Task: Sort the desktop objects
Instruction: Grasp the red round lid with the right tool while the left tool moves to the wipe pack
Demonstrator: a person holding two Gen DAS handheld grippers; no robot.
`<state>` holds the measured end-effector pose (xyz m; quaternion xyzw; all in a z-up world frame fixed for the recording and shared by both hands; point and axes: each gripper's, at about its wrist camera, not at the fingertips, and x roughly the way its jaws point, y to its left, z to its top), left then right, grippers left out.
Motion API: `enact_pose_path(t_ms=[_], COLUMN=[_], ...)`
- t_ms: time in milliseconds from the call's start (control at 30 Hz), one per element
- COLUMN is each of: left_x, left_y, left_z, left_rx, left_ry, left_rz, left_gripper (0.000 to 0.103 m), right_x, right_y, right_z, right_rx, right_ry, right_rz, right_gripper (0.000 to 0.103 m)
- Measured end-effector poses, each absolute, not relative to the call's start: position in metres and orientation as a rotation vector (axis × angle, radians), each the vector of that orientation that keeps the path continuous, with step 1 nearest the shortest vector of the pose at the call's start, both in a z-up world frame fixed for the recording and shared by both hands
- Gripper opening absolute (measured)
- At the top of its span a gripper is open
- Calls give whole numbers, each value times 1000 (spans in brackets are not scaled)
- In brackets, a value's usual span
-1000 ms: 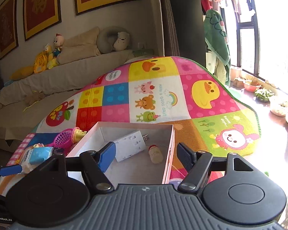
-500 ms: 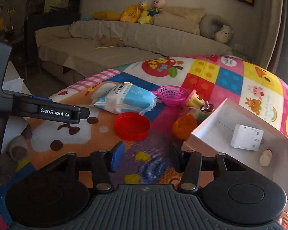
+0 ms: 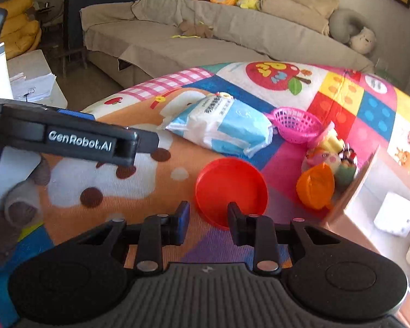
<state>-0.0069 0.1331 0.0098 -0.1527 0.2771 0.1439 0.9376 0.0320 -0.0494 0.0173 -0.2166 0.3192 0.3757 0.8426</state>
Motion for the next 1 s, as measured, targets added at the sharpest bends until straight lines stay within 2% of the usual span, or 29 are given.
enact_pose_path(t_ms=[267,333,433,500,667,767,867,1000], left_x=[15,27,54,68,68,49,43,80], left_y=[115,108,104,103,83,61,47,63], left_z=[13,16,17,16,22,29,33,33], left_rx=[-190,-130,-107,-122,-107,-19,112,140], left_ry=[603,581,594,615,626,591,516,538], left_rz=[153,149,158,144,-57,-218,-130,33], left_gripper=[103,103,103,103,103,103,103,103], right_x=[-5,-10,-15,-17,-16,-14,-14,-23], right_y=[-142,-160,-182,-194,-212,-220,-224,-223], right_z=[16,17,22,26,30,29,28,28], right_rx=[-346,-311,-241,-205,-147,-115,-85,-36], right_ry=[725,725,700,664,627,632,636,640], right_rz=[653,607,547,506,433,412,403,497], right_gripper=[30,34,48,63,82,88,94,98])
